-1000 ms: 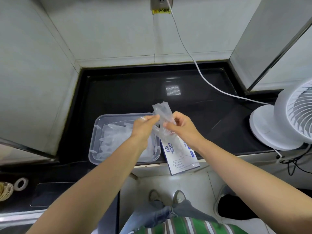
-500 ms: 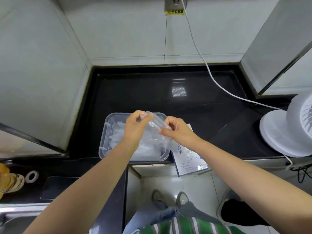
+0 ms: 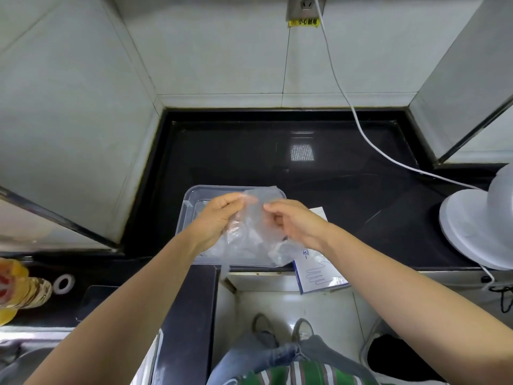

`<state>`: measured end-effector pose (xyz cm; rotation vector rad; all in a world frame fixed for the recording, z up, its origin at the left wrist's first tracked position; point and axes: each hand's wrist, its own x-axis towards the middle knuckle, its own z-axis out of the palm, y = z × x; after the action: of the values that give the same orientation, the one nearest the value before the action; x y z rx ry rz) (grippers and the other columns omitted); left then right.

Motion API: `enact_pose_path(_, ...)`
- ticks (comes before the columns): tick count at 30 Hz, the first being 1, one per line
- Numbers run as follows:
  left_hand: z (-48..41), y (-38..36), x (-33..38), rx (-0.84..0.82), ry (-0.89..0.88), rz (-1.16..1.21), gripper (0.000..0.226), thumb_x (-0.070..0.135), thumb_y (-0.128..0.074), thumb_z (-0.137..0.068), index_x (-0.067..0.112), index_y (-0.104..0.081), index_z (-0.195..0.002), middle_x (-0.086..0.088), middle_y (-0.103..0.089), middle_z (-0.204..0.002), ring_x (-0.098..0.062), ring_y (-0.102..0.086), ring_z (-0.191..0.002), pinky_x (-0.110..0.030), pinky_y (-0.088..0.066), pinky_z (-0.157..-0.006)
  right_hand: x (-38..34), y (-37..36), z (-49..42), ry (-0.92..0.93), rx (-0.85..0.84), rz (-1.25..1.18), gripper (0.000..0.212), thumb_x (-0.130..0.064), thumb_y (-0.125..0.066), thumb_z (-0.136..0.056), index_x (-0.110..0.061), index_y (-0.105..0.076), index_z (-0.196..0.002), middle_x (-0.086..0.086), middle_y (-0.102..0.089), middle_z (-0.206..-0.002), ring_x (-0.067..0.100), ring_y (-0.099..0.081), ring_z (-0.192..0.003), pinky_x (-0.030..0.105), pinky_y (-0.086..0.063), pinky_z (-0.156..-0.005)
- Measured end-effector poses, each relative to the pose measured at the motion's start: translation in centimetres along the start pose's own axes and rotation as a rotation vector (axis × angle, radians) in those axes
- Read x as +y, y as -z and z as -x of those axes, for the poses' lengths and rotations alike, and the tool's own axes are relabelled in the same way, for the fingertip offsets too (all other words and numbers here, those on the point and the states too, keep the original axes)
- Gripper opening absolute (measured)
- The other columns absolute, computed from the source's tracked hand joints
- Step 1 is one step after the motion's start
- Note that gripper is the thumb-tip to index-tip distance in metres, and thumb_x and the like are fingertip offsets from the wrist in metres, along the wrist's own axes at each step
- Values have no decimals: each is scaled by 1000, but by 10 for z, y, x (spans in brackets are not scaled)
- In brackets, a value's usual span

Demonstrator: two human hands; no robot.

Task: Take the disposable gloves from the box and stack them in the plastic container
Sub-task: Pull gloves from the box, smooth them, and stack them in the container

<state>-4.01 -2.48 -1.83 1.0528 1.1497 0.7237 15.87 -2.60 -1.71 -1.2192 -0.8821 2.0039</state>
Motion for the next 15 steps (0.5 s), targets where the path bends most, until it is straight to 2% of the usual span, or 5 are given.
enact_pose_path(5, 6, 29, 4, 31, 248, 23, 26, 44, -69, -85, 19, -76, -84, -6, -67, -93, -22, -63, -91, -32, -49, -84, -1, 10, -6, 118, 184, 10, 10, -13, -63, -94, -10, -65, -85, 10, -70, -89, 16, -66, -74, 26, -53, -71)
enact_pose_path(7, 7, 39, 3, 62, 445, 176, 33, 47, -77, -74, 16, -68, -73, -3, -66, -88, -19, -66, -85, -32, -55, -82, -1, 7, -6, 158, 283, 159, 12, -17, -66, -94, -9, -60, -86, 10, -69, -88, 8, -62, -62, 19, -49, -58)
enact_pose_path(9, 3, 43, -3, 119, 425, 379, 34, 48, -71, -78, 17, -56, -74, 0, -54, -79, -13, -61, -72, -28, -57, -71, 0, 2, -6, 224, 374, 175, 11, -14, -65, -94, -6, -58, -90, 11, -65, -82, 3, -53, -48, 16, -39, -46)
enact_pose_path(12, 1, 43, -10, 200, 304, 755, 52, 58, -66, -78, 10, -64, -96, -3, -67, -97, -20, -64, -100, -35, -53, -91, 3, -3, -7, 306, 454, 157, 10, -11, -61, -96, -4, -55, -93, 9, -66, -70, 2, -50, -41, 19, -34, -40)
enact_pose_path(15, 1, 27, -16, 61, 364, 573, 66, 54, -70, -77, 10, -60, -125, -15, -65, -125, -30, -59, -120, -45, -42, -108, 11, -7, -11, 312, 492, 241, 14, -14, -58, -98, -9, -51, -88, 16, -70, -75, 7, -46, -37, 22, -36, -39)
